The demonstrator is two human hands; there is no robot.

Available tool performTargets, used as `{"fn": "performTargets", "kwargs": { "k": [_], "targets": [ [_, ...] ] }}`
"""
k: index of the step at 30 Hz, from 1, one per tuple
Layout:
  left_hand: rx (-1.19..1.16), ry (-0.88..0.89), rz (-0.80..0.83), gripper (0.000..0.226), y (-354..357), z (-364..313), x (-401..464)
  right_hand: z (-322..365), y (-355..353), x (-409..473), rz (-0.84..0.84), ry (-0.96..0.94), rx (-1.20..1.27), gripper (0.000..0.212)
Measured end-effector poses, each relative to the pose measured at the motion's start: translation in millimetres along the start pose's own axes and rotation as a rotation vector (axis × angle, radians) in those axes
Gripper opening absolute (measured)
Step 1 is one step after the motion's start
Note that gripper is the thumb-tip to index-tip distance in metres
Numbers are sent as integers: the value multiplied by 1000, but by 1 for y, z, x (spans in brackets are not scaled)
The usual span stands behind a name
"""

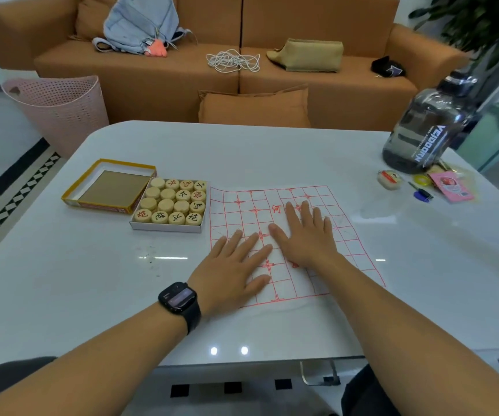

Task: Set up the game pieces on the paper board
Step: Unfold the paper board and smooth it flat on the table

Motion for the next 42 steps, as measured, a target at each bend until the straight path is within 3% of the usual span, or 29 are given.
{"fn": "performTargets", "kwargs": {
  "k": [6, 11, 14, 17, 19, 23, 29, 33, 37, 42],
  "targets": [
    [-8, 1, 32, 72, -5, 16, 5, -16, -8, 13, -36, -95, -70, 82],
    [-64, -6, -134, 64, -11, 20, 6, -23, -19, 18, -85, -150, -73, 79],
    [-98, -31, -143, 62, -10, 28, 11, -14, -34, 9, -126, -37, -97, 72],
    [-67, -52, -177, 59, -8, 32, 14, 2, -41, -10, -31, 189, -79, 64],
    [-42, -73, -173, 61, -11, 30, 15, 6, -38, -18, 32, 230, -79, 64],
    [-28, -6, -136, 64, -14, 24, 11, -1, -36, -12, 35, 171, -62, 68],
    [-231, 207, -136, 52, -22, 10, 6, -33, -40, 4, 142, -8, -66, 83],
    [-174, 121, -254, 49, -24, 26, 13, -46, -40, 9, 186, -148, -69, 85],
    [-118, 25, -126, 52, -17, 35, 13, -33, -46, 3, 102, -147, -12, 79],
    [-18, -81, -112, 67, -14, 31, 20, -9, -59, -19, -22, -105, 125, 71]
  ]
}}
Point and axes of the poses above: each hand's wrist, its own x-axis towards the middle knuckle, its own y-axis out of the palm, z = x × y, the point moved 1 cm from there along x, towards the middle knuckle, and after that the axes turned 4 degrees about -y, right-handed, at the moved point
